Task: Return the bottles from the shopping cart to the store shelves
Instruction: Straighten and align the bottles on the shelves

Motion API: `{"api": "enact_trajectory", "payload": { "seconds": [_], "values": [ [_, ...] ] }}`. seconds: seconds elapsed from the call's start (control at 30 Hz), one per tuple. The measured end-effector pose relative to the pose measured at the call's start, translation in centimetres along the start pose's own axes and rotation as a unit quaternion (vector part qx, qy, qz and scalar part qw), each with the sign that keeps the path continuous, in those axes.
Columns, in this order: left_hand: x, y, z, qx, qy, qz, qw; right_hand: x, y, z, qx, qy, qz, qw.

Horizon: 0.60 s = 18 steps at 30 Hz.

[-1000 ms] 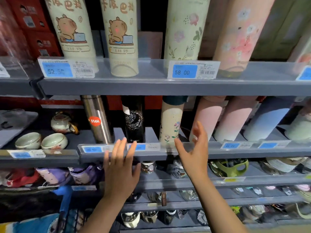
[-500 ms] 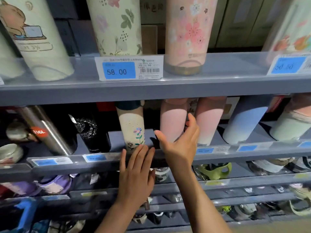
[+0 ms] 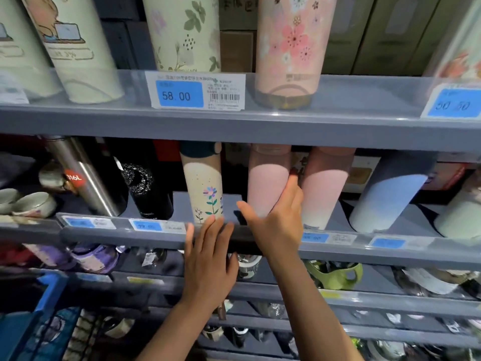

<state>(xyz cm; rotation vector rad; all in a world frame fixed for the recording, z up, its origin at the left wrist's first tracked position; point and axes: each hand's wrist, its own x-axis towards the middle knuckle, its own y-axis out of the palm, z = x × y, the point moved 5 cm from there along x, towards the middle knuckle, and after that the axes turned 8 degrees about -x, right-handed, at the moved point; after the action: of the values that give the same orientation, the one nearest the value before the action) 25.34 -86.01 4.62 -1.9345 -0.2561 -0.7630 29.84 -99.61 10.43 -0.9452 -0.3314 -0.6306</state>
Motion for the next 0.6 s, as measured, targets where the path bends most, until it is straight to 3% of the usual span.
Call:
{"api": "enact_trajectory", "payload": {
  "seconds": [0.17, 0.3, 0.6],
  "values": [
    [0.1, 0.3, -0.4, -0.001, -0.012, -0.001, 1.000, 0.2, 0.0, -0.4, 0.009, 0.005, 0.017, 1.000],
    [0.3, 0.4, -0.4, 0.003, -0.018, -0.005, 1.000, -0.2, -0.1, -1.2, 0.080, -0.010, 0.095, 0.992],
    [0.3, -0.1, -0.9, 0.024, -0.012, 0.007, 1.000, -0.1, -0.2, -1.0, 0.102, 0.024, 0.056, 0.993]
  ]
}}
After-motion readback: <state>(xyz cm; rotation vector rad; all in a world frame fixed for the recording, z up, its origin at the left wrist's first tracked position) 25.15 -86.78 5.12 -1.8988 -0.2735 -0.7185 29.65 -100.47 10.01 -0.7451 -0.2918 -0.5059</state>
